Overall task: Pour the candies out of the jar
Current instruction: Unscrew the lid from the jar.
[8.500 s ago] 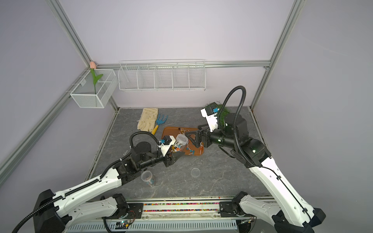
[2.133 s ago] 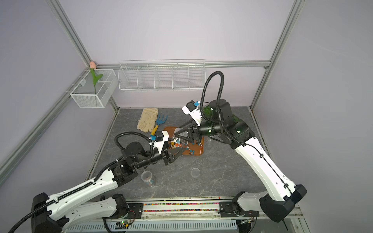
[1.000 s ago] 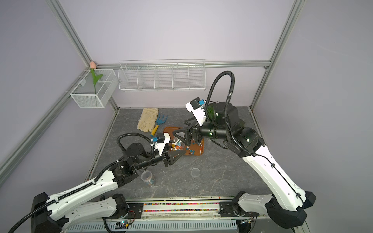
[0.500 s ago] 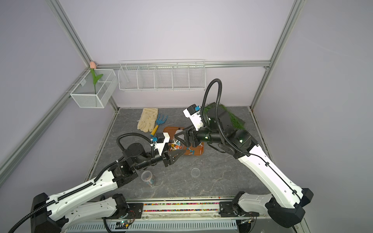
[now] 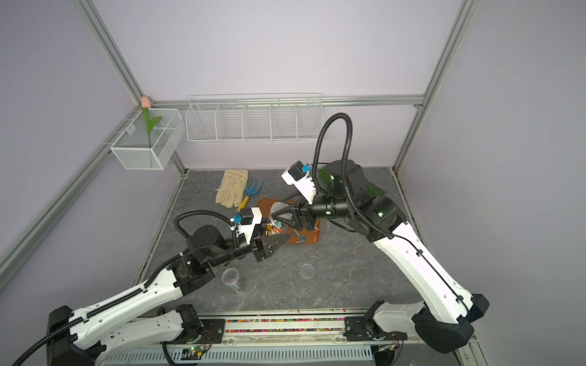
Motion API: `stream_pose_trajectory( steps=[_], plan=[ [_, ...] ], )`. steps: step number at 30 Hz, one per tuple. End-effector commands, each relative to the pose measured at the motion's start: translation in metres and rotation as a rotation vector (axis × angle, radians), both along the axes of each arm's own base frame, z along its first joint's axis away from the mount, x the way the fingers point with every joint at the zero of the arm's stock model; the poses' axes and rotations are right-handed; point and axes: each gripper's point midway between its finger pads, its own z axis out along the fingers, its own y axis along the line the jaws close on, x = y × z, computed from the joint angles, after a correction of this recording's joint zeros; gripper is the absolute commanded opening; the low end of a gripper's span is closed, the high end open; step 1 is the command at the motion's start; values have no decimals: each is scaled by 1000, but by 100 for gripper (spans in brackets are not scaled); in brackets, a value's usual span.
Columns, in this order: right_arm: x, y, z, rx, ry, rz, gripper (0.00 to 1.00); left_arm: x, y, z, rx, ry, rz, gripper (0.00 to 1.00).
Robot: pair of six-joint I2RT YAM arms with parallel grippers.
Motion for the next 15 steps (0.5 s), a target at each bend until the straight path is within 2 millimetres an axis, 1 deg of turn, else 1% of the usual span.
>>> stream_pose_trajectory(
  steps=[1, 5, 6, 7, 8, 9, 10, 12, 15],
  plan=[
    [-43, 0, 42, 124, -189, 284, 52, -7, -6, -1, 25, 32, -53, 36],
    [-37, 5, 31, 93, -147, 283, 50, -5, -5, -1, 22, 25, -37, 36],
    [-35, 6, 28, 90, -136, 277, 51, -4, -5, 0, 20, 22, -34, 37],
    [-34, 7, 27, 88, -128, 271, 56, -4, -5, 0, 21, 20, -31, 36],
    [-32, 7, 25, 84, -122, 257, 70, -3, -5, 1, 19, 17, -29, 36],
    [-29, 7, 25, 84, -117, 239, 87, -3, -4, 1, 18, 15, -25, 36],
    [-27, 6, 26, 87, -119, 218, 99, -2, -4, 1, 18, 13, -20, 36],
    [-21, 4, 31, 100, -127, 156, 90, -1, -3, 1, 18, 9, -7, 36],
    [-16, -2, 38, 114, -123, 81, 89, 1, 0, -2, 23, 7, 11, 37]
  ],
)
